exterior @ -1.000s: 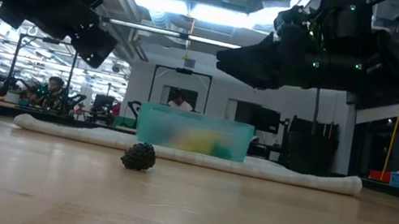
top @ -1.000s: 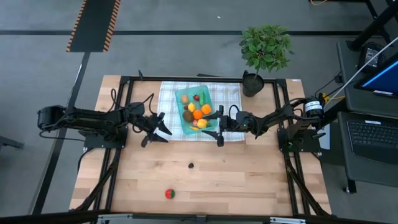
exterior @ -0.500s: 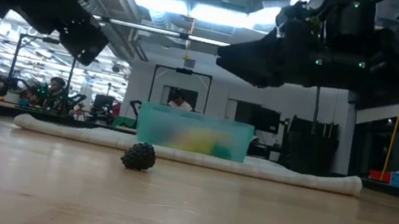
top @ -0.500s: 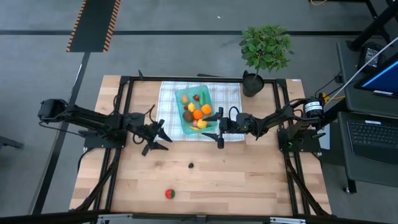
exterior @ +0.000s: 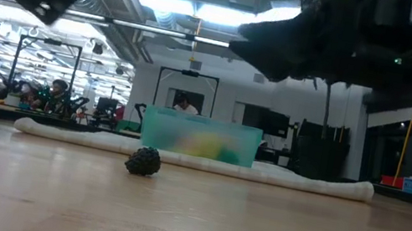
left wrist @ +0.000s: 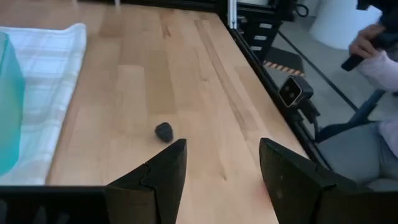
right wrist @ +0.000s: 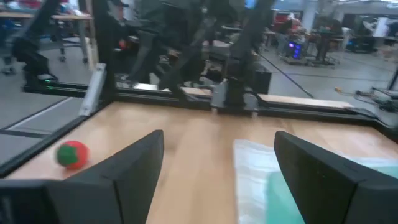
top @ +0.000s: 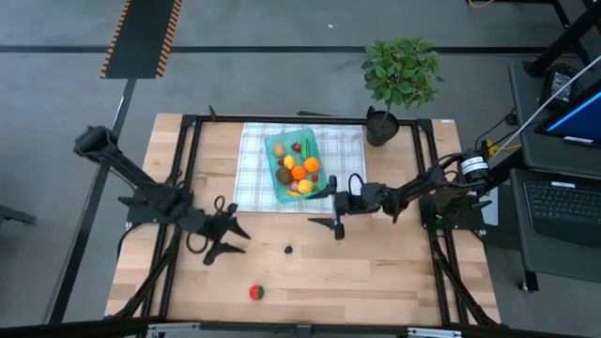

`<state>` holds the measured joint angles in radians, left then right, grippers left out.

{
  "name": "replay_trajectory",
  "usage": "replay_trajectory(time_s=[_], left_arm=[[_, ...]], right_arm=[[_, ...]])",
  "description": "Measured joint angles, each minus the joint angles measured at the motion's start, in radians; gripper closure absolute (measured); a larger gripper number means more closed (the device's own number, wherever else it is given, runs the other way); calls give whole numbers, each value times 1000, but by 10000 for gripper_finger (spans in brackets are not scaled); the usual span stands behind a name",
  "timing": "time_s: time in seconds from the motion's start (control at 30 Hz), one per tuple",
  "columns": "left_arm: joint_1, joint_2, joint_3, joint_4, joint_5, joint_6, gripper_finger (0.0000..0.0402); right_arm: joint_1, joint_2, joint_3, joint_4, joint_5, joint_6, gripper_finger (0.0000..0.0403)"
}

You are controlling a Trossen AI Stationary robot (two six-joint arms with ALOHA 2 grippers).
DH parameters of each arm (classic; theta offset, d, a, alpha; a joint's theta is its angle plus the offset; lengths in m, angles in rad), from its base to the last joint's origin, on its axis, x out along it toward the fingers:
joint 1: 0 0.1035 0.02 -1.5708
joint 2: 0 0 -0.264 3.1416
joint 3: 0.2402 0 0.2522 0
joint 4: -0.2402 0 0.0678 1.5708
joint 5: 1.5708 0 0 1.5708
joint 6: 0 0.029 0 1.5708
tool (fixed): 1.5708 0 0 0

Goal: Pick and placing Produce into tupperware
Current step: Put the red strawberry into the blue bin

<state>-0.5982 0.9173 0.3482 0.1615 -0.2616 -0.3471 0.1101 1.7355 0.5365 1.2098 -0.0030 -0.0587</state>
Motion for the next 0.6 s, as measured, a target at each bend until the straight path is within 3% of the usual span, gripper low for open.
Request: replay_trajectory(time_s=[0.3,0.47,0.6], left_arm=[[-329,84,177,-175,-370,-133,209],[-429,225,316,-312,-484,-265,209],[-455,373,434,-391,-497,-358,209]], right_arm=[[74,0,0,2,2,5,96],[113,0,0,2,2,29,96],[148,0,0,9,2,29,96]])
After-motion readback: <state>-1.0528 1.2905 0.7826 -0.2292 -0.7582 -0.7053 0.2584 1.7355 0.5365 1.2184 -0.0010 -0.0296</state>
